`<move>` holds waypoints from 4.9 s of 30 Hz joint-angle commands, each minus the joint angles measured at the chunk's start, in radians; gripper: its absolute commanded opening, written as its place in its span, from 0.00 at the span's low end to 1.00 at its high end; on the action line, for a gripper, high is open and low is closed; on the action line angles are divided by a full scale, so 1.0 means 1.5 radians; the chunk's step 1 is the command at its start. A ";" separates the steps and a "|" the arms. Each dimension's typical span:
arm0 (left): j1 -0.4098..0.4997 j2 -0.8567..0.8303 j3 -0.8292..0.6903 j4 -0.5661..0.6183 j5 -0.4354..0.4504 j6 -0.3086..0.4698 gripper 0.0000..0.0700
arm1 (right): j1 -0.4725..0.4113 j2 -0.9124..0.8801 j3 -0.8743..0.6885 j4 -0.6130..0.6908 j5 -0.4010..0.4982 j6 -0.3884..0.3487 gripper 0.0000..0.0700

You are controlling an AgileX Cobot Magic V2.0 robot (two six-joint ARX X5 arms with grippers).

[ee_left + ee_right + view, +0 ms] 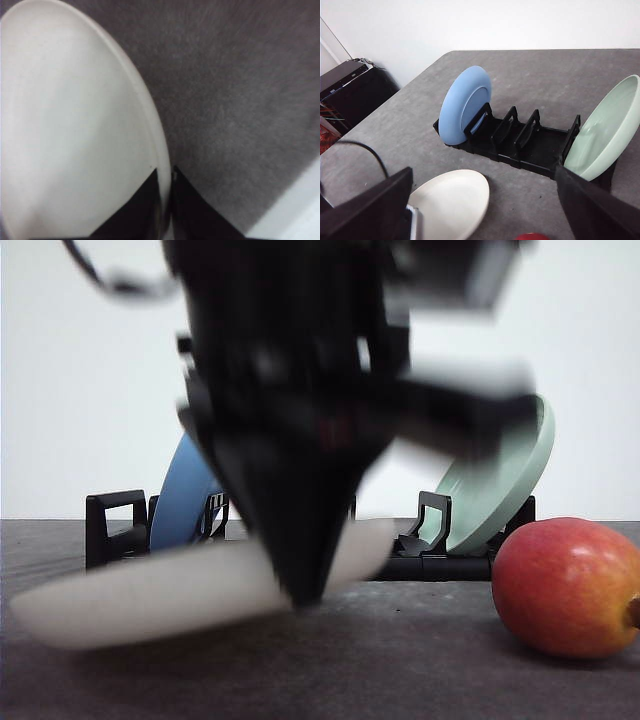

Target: Place pomegranate in white plate

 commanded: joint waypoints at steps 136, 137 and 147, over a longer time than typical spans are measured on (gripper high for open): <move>-0.011 -0.955 -0.211 -0.061 -0.038 -0.142 0.84 | 0.587 0.516 0.236 -0.165 0.449 0.008 1.00; -0.011 -0.955 -0.211 -0.061 -0.038 -0.142 0.84 | 0.587 0.482 0.228 -0.177 0.467 0.008 1.00; -0.011 -0.955 -0.211 -0.060 -0.053 -0.127 0.84 | 0.587 0.137 0.058 -0.113 0.528 0.048 1.00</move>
